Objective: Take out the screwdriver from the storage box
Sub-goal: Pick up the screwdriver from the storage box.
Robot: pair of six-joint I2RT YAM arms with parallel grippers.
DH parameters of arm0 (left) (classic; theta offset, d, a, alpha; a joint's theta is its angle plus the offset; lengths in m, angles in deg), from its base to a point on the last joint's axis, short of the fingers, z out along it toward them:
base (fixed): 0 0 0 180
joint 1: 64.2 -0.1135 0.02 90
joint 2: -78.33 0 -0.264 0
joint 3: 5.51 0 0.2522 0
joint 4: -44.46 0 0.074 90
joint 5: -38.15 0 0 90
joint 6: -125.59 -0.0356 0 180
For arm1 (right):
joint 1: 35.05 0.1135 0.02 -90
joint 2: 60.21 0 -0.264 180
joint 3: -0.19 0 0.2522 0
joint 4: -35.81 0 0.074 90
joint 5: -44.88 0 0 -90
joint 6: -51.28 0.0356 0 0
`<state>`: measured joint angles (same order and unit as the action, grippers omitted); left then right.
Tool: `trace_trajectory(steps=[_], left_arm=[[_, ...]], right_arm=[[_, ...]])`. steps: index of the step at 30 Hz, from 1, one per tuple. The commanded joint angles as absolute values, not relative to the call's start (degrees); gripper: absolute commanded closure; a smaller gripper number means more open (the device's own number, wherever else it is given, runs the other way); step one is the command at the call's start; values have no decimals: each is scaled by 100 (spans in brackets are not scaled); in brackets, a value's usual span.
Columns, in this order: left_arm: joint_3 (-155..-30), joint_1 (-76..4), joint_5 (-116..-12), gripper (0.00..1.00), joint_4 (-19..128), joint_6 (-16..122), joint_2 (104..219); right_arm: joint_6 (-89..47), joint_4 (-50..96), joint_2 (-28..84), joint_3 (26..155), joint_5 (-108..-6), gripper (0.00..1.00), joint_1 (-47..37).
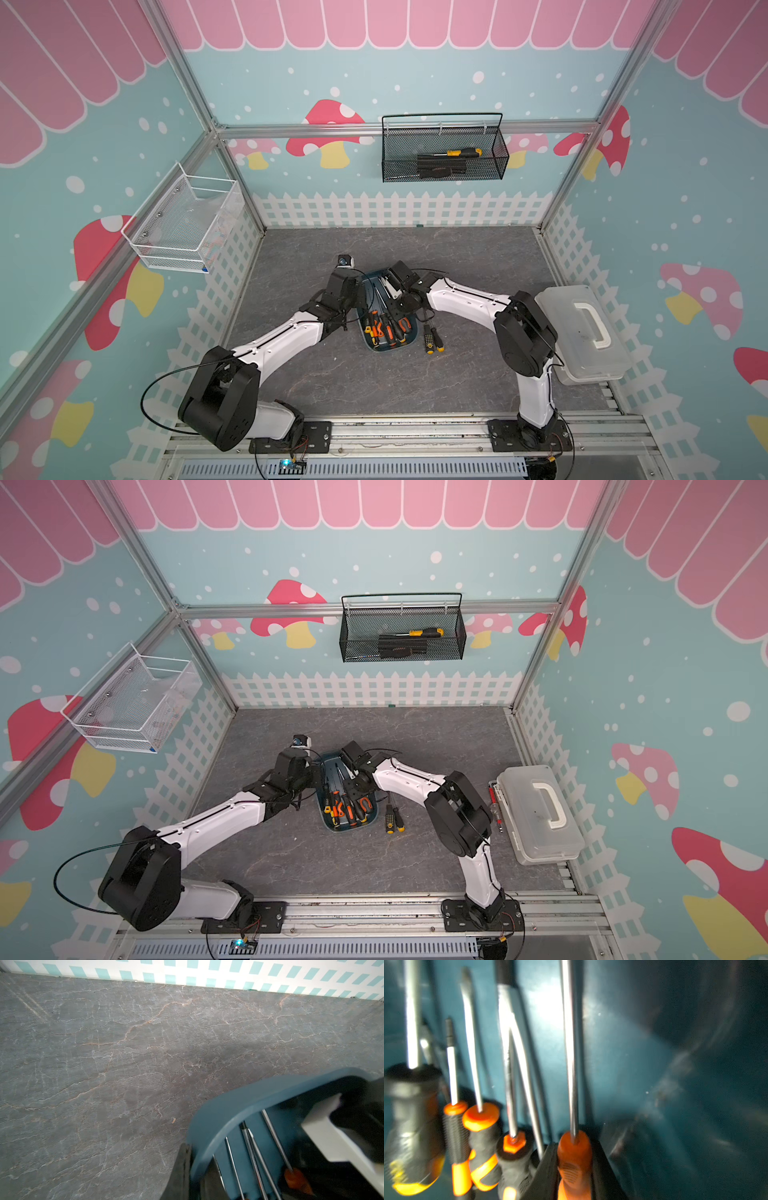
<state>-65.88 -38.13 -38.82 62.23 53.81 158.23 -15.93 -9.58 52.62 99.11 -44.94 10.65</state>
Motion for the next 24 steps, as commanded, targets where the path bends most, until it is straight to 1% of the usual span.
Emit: trace_trajectory(steps=[1, 8, 15, 24], left_arm=[[-6589, -3836, -3833, 100, 6059, 5255, 15602], [-6665, -3844, -3814, 100, 6108, 5225, 15621], [-6680, -3844, -3792, 100, 6130, 5194, 15646], [-6700, -3853, -3818, 100, 6110, 5168, 15664]], right_arm=[[-1501, -913, 4838, 9617, -4656, 100, 940], [-1384, -680, 4223, 9278, -4871, 100, 938], [-1297, -69, 3568, 8716, -5181, 100, 939], [-1322, -439, 2459, 7865, -5051, 100, 852]])
